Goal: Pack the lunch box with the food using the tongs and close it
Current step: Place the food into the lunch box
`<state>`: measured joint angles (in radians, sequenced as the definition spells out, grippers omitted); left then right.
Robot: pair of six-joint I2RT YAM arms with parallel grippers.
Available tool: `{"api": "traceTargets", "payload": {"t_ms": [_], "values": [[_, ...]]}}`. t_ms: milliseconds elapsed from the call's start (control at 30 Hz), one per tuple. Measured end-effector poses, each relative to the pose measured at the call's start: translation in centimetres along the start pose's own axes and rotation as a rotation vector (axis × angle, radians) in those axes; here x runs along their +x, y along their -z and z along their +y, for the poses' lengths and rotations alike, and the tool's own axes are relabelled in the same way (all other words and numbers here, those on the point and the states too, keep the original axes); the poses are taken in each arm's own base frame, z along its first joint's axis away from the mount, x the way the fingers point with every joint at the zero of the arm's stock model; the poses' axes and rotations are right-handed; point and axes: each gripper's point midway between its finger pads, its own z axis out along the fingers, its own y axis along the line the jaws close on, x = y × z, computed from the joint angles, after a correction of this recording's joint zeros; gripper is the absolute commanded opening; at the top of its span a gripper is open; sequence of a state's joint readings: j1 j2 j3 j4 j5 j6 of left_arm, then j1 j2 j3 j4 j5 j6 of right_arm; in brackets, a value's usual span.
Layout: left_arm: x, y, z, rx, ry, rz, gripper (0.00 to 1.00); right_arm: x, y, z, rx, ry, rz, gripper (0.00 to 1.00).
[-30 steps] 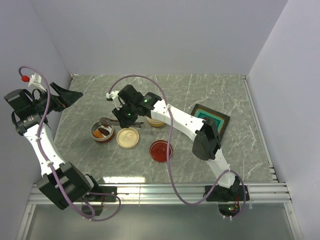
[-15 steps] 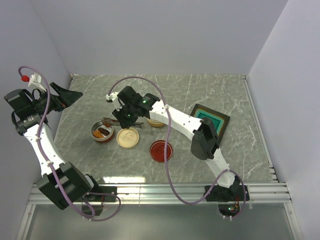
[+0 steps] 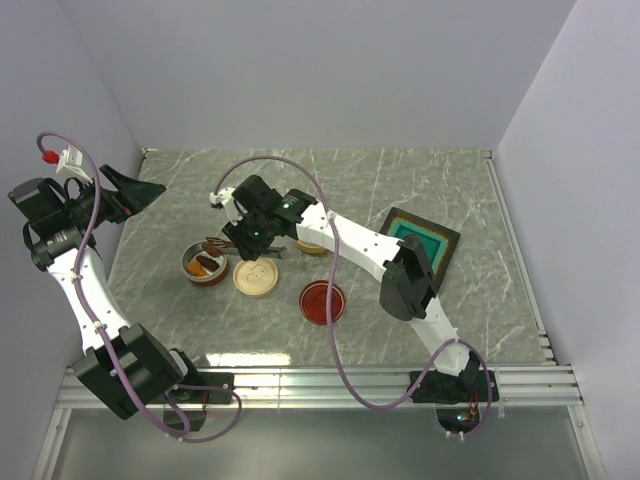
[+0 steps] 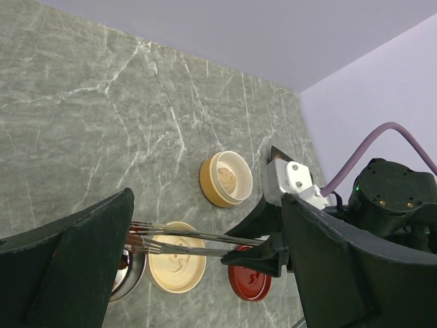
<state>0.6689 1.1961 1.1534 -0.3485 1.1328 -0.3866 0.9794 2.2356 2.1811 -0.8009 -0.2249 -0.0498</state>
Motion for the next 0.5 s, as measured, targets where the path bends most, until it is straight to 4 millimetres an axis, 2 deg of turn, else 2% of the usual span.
{"api": "traceTargets", "payload": {"t_ms": [233, 500], "values": [[0.0, 0.0, 0.0, 0.000, -0.004, 0.000, 0.96, 0.7, -1.0, -0.1, 0.006, -0.001, 0.023, 0.49], [0.0, 0.0, -0.1, 0.003, -0.003, 0.002, 0.96, 0.2, -0.8, -0.3, 0.020, 0.001, 0.011, 0.47]]}}
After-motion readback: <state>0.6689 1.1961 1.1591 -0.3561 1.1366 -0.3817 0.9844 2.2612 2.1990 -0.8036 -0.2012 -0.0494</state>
